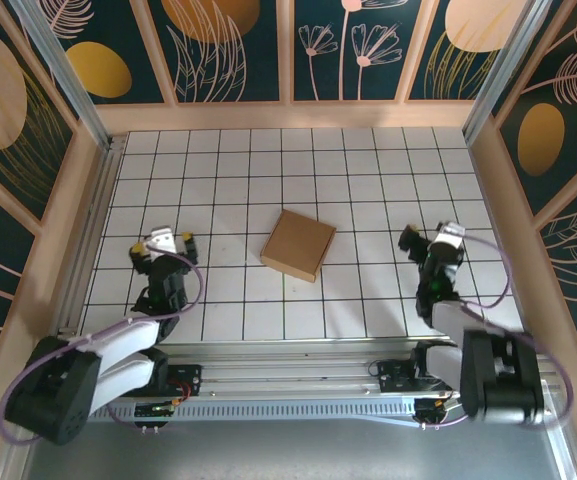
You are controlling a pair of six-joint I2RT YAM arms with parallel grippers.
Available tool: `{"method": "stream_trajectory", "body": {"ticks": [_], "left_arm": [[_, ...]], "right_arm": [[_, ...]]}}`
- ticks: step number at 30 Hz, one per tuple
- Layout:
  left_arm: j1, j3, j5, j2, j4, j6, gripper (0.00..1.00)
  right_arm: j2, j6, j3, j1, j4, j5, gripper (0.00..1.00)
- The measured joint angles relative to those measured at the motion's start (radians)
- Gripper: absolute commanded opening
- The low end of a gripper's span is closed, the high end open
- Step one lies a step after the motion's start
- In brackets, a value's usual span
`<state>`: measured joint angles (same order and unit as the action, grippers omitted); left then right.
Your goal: Fold the paper box
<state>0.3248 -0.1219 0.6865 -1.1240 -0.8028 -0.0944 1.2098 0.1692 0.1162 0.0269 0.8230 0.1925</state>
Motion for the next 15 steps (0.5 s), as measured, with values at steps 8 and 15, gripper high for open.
{"method": "stream_trajectory", "body": {"ticks": [8,15], "left_arm": [[-0.195,-0.036,-0.202,-0.336,-0.392,0.068,0.99],[-0.294,-0.072,-0.373,-0.394,-0.470,0.023,0.99]], "right_arm": [[0.362,-0.072,0.021,0.016,0.441,-0.081,0.99],[0.362,-0.094,0.071,-0.009,0.526,-0.077,0.99]]}}
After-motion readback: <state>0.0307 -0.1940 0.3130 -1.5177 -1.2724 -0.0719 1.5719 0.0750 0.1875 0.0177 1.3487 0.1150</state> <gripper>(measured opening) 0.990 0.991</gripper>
